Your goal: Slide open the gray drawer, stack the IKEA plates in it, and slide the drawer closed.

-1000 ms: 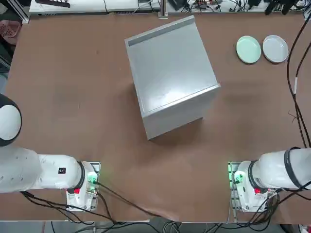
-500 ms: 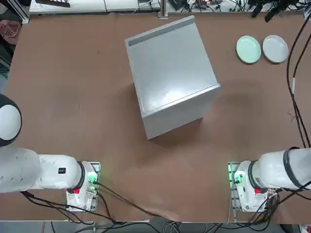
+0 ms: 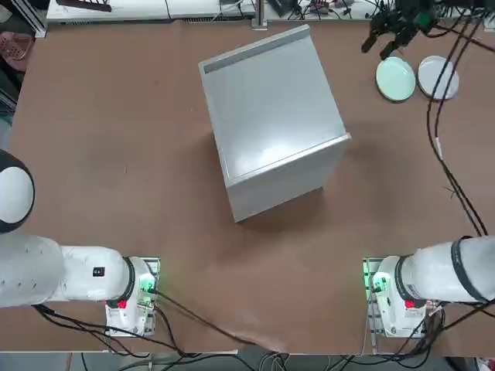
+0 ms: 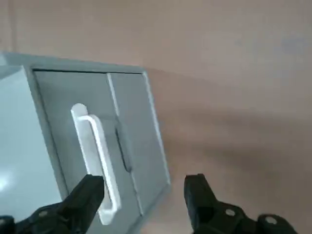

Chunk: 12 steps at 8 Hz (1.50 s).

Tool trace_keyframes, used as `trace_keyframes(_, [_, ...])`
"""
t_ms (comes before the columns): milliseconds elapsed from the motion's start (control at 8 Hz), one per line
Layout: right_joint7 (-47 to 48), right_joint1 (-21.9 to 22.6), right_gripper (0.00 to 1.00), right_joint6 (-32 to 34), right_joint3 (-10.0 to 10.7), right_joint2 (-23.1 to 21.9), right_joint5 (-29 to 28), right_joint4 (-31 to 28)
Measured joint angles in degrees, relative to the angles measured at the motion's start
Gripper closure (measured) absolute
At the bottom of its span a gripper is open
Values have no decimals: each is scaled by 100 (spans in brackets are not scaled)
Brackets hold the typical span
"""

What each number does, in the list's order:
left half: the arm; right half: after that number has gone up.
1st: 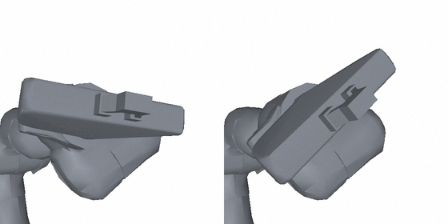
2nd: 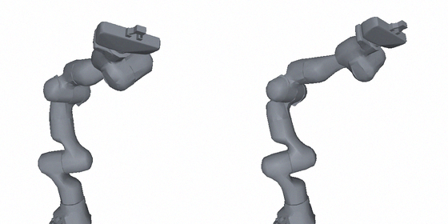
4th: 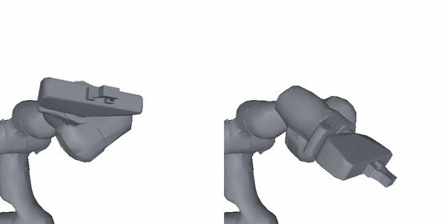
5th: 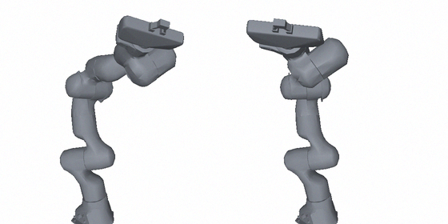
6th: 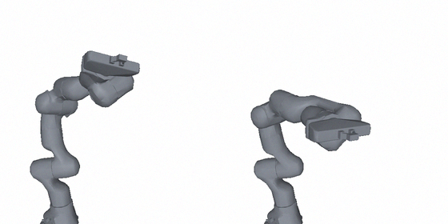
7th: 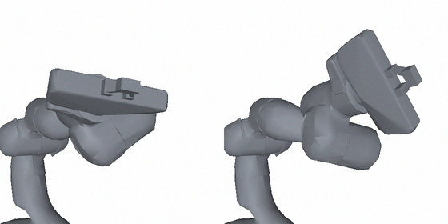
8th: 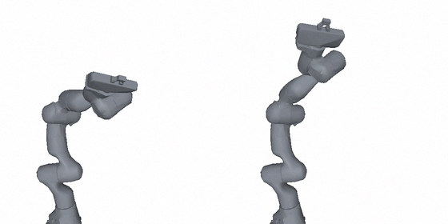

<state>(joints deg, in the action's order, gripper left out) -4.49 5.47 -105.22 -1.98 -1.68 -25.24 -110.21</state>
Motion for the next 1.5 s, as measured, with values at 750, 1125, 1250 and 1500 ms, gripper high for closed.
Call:
trace_keyframes(750, [-759, 275, 0, -564, 39, 347, -1269, -689])
trace_keyframes(1125, [-1316, 275, 0, -568, 39, 490, -1524, -729])
trace_keyframes(1250, [-1545, 275, 0, -559, 40, 545, -1638, -756])
trace_keyframes(1500, [-1962, 277, 0, -552, 40, 641, -1848, -775])
